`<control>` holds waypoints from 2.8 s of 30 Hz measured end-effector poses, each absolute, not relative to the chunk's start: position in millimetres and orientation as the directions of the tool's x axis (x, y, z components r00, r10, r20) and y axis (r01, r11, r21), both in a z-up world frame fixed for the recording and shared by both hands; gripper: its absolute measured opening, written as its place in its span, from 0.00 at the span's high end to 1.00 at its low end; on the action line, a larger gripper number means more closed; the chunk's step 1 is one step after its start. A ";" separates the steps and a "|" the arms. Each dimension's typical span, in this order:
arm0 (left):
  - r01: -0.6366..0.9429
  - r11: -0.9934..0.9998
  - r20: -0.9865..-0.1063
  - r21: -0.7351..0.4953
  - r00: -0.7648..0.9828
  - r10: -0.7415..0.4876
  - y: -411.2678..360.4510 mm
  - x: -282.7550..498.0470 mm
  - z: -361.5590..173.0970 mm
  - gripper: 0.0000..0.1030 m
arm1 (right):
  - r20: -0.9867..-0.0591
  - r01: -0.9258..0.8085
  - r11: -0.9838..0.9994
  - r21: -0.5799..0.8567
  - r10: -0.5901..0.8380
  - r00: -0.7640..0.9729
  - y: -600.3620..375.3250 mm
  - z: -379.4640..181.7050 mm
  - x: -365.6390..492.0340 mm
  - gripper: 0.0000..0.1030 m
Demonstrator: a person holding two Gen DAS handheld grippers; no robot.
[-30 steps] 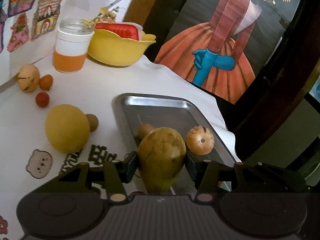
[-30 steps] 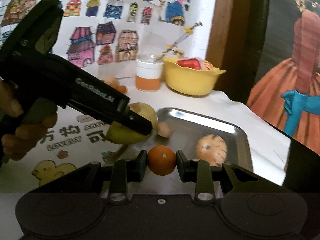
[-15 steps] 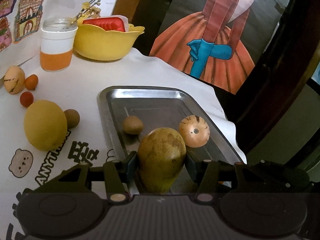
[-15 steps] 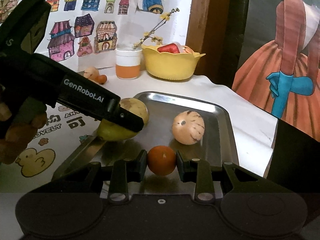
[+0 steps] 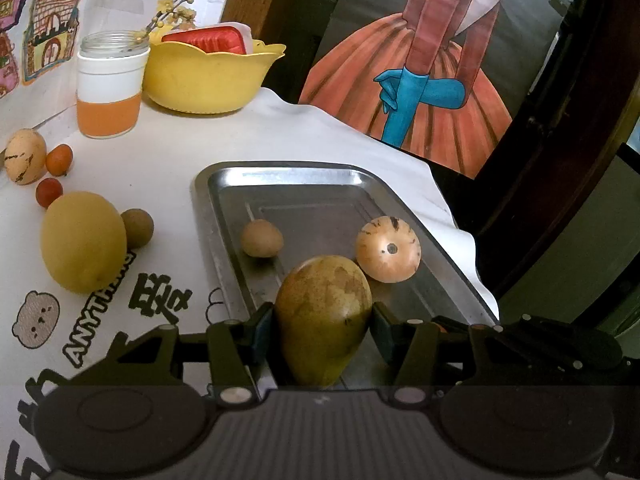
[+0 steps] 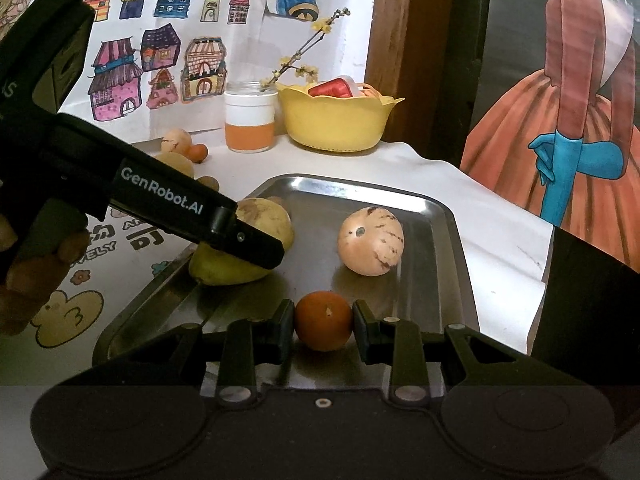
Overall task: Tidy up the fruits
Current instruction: 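Carry the tangerine and the pear into the metal tray with both tools, then open the right tool to drop the tangerine while the left tool releases the pear, then withdraw both open tools from the tray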
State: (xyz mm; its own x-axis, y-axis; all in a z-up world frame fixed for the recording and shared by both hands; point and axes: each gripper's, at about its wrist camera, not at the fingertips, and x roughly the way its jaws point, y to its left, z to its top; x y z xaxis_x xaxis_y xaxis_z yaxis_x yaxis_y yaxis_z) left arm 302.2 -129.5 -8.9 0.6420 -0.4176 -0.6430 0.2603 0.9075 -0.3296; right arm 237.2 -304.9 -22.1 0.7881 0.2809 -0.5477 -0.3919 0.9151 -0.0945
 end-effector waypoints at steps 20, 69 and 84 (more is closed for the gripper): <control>0.266 0.900 -0.632 -0.344 0.643 -0.432 -128.8 294.9 -7.9 0.40 | -0.542 -0.369 0.925 -0.090 0.266 0.798 -306.3 -22.3 233.3 0.53; -0.032 0.988 -0.616 -0.150 0.785 -0.068 61.9 104.7 36.7 0.00 | -0.421 -0.553 0.833 0.019 0.508 0.751 -232.9 177.3 9.3 0.01; -0.054 0.985 -0.545 -0.166 0.837 -0.046 97.3 111.8 40.9 0.00 | -0.522 -0.553 0.815 0.173 0.552 0.650 -128.6 199.9 129.4 0.01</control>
State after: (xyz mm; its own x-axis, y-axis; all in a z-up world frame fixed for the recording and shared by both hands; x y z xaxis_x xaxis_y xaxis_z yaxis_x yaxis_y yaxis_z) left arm 111.8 97.3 40.9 0.8373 -0.0459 -0.5448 -0.0539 0.9847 -0.1658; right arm 129.4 -128.6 199.9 0.6498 0.5523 -0.5222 -0.5533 0.8148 0.1732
